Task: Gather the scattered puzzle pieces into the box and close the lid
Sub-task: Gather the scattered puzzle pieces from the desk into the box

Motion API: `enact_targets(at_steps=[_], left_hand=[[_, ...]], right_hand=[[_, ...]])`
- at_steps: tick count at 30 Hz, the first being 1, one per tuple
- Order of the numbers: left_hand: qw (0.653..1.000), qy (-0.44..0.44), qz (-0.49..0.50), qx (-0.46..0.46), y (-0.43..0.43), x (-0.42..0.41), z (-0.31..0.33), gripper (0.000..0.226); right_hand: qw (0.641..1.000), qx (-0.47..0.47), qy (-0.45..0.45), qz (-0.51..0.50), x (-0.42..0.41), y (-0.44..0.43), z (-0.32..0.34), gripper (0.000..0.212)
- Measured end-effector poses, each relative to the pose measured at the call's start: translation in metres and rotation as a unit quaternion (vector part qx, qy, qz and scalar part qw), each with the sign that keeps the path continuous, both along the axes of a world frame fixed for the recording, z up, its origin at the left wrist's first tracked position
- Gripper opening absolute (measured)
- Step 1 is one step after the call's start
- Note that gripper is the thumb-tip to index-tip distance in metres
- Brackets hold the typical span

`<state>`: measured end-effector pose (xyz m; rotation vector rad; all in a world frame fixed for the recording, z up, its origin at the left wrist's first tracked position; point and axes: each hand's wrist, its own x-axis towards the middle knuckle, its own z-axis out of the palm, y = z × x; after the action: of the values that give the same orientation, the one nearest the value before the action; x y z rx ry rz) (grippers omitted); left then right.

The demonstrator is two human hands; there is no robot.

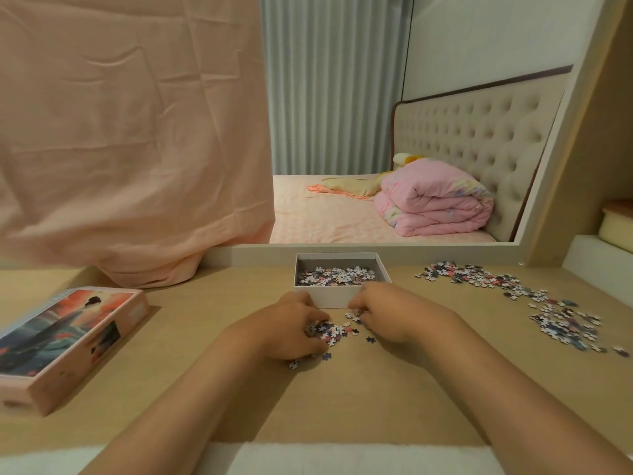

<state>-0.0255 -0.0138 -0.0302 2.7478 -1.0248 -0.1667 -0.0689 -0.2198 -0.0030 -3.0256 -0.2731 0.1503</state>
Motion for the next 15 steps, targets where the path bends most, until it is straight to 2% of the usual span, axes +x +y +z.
enact_targets(at_steps=[3, 7, 9, 12, 15], left_hand=[[0.998, -0.021, -0.026, -0.044, -0.006, -0.003, -0.002, 0.043], [0.997, -0.025, -0.039, -0.069, -0.007, -0.004, -0.002, 0.033], [0.997, -0.016, -0.032, -0.073, -0.002, -0.001, 0.002, 0.037], [0.997, 0.006, -0.006, -0.081, 0.003, 0.002, 0.007, 0.052], [0.998, 0.001, -0.017, -0.058, -0.002, -0.001, 0.001, 0.050]], right_hand=[[0.999, -0.037, 0.021, 0.008, -0.003, 0.004, -0.008, 0.020], [0.997, 0.078, 0.017, 0.015, -0.010, 0.003, -0.004, 0.032], [0.995, 0.098, 0.019, 0.004, -0.011, -0.002, -0.002, 0.031], [0.998, 0.058, 0.023, 0.012, -0.008, -0.006, -0.006, 0.015], [0.997, 0.072, 0.029, 0.017, -0.008, -0.003, -0.011, 0.026]])
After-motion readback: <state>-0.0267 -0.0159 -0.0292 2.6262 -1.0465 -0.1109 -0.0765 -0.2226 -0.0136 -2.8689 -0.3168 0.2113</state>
